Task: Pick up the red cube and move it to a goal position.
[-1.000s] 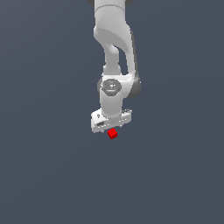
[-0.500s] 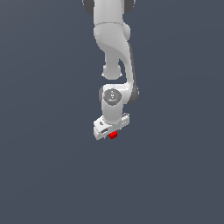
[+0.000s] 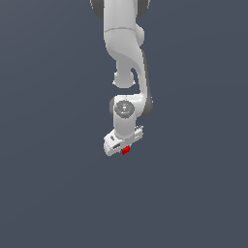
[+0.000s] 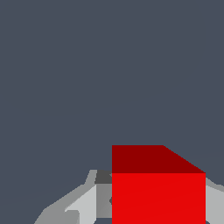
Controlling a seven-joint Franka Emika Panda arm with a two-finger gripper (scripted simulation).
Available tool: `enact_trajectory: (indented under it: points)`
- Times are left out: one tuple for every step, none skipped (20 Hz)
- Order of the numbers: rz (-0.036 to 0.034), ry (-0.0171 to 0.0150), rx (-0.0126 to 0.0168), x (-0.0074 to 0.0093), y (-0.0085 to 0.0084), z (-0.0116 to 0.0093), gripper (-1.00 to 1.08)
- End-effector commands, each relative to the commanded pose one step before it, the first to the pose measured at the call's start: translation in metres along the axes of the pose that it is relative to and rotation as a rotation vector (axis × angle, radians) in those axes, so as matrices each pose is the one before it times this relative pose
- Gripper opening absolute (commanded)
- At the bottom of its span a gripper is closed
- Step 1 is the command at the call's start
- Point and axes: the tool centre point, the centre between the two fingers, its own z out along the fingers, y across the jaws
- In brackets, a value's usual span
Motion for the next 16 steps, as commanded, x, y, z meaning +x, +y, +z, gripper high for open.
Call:
enact_trajectory:
  points:
    - [-0.00108, 0.00004, 0.00019, 0.00018, -0.00033, 0.00028, -1.00]
    - [0.00000, 0.00000, 0.00000, 0.00000, 0.00000, 0.00000, -1.00]
    - [0.00000, 0.00000, 0.00000, 0.00000, 0.00000, 0.00000, -1.00]
    - [0.00000, 0.00000, 0.00000, 0.00000, 0.00000, 0.00000, -1.00]
    - [0.00000, 0.00000, 0.00000, 0.00000, 0.00000, 0.00000, -1.00]
    - [0.00065, -0.00002, -0.00024, -0.00020, 0.00038, -0.00027, -1.00]
    - [0.00000, 0.00000, 0.00000, -0.00006, -0.00004, -0.00023, -1.00]
    - [0.00000, 0.00000, 0.00000, -0.00019, -0.00013, -0.00070, -1.00]
    - [0.00000, 0.00000, 0.00000, -0.00032, -0.00021, -0.00116, -1.00]
    - [0.00000, 0.00000, 0.00000, -0.00044, -0.00030, -0.00163, -1.00]
    - [0.00000, 0.00000, 0.00000, -0.00057, -0.00038, -0.00210, -1.00]
    - [0.00000, 0.00000, 0.00000, -0.00069, -0.00047, -0.00257, -1.00]
    - [0.00000, 0.00000, 0.00000, -0.00082, -0.00055, -0.00304, -1.00]
    - [0.00000, 0.00000, 0.00000, -0.00095, -0.00064, -0.00352, -1.00]
    - [0.00000, 0.00000, 0.00000, -0.00107, -0.00073, -0.00400, -1.00]
    - [-0.00013, -0.00039, -0.00055, -0.00114, -0.00090, -0.00446, -1.00]
